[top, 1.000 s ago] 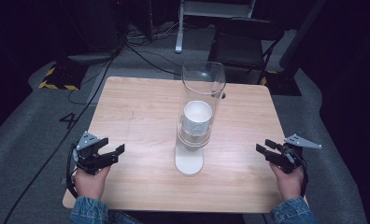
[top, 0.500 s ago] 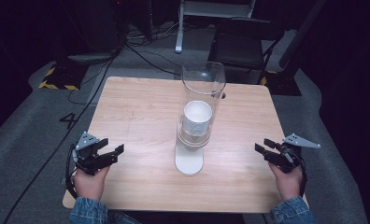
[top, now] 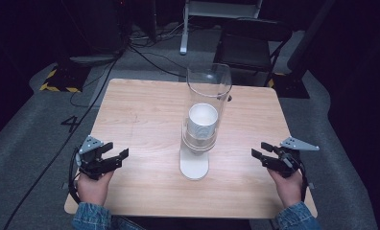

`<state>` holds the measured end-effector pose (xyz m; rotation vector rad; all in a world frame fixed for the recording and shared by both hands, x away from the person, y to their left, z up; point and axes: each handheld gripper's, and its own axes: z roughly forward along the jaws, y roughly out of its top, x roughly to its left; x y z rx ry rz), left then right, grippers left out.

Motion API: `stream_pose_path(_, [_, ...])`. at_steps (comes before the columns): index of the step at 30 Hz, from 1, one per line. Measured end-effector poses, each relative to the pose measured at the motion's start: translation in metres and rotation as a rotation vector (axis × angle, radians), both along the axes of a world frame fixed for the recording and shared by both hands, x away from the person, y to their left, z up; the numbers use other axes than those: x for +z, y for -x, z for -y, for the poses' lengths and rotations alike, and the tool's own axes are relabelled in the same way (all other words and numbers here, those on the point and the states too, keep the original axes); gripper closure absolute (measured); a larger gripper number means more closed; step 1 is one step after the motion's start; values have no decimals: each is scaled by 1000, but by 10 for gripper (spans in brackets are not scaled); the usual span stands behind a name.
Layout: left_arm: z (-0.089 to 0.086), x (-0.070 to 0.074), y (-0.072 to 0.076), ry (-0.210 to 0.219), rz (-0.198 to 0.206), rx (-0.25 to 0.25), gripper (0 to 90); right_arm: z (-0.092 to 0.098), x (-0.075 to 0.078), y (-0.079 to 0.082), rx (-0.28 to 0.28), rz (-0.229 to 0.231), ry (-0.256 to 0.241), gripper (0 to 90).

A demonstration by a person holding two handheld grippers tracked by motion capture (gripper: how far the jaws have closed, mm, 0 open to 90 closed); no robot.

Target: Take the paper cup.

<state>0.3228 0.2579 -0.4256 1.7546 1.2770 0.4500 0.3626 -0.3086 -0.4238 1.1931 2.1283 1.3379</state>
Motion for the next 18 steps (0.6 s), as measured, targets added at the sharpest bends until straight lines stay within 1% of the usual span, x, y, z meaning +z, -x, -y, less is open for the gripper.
stream_pose_path(3, [0, 0, 0, 1, -4, -5, 306, -10, 3, 1, 28, 7, -1, 427])
stream_pose_path(4, [0, 0, 0, 1, -4, -5, 306, -10, 3, 1, 28, 7, -1, 427])
stream_pose_path(5, [0, -1, 0, 1, -5, -6, 307, -20, 4, 2, 54, 11, 7, 426])
stream_pose_path(8, [0, -1, 0, 3, -5, -7, 307, -31, 6, 3, 81, 18, 20, 423])
stream_pose_path(12, [1, -1, -1, 15, -7, -5, 307, -44, 6, 4, 113, 17, 27, 420])
stream_pose_path(15, [1, -2, -1, 14, -9, -6, 307, -52, 6, 4, 135, 20, 34, 415])
stream_pose_path(16, [1, -2, -1, 16, -9, -7, 307, -52, 6, 4, 135, 20, 34, 415])
stream_pose_path(18, [1, -2, -1, 13, -10, -12, 307, -61, 7, 5, 156, 24, 31, 408])
